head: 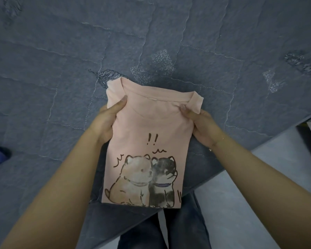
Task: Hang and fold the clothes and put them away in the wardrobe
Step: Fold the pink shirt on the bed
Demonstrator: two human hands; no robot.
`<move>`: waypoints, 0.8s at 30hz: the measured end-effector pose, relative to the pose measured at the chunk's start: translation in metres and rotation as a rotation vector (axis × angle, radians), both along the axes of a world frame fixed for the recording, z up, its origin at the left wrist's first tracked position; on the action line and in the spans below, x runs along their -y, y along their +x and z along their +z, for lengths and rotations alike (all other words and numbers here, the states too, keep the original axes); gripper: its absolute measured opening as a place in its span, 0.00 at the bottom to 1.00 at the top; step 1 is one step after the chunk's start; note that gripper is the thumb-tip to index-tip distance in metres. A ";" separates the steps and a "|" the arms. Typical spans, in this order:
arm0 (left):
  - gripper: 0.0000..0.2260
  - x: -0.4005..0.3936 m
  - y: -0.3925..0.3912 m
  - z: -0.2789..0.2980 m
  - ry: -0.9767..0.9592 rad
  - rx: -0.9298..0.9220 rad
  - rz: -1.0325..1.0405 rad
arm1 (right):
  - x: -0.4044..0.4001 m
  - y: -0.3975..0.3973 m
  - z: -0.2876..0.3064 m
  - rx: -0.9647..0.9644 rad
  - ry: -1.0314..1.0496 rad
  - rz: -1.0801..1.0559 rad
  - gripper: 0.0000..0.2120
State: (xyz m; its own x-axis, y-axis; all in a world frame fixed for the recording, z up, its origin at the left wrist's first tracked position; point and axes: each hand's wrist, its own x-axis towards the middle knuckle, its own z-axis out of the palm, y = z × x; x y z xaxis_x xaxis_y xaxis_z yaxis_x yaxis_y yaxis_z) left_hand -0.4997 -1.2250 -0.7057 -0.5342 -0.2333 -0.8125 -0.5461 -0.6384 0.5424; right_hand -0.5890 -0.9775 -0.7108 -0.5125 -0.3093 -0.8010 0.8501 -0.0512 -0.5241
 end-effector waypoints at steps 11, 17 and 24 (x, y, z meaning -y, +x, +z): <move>0.18 -0.065 0.045 0.154 0.173 -0.181 -0.161 | -0.069 0.101 0.170 -0.260 0.054 -0.189 0.20; 0.23 -0.127 0.069 0.267 0.301 -0.352 -0.388 | -0.129 0.166 0.302 -0.462 0.075 -0.400 0.18; 0.20 -0.249 0.077 0.416 0.367 -0.511 -0.658 | -0.241 0.244 0.447 -0.672 0.233 -0.713 0.20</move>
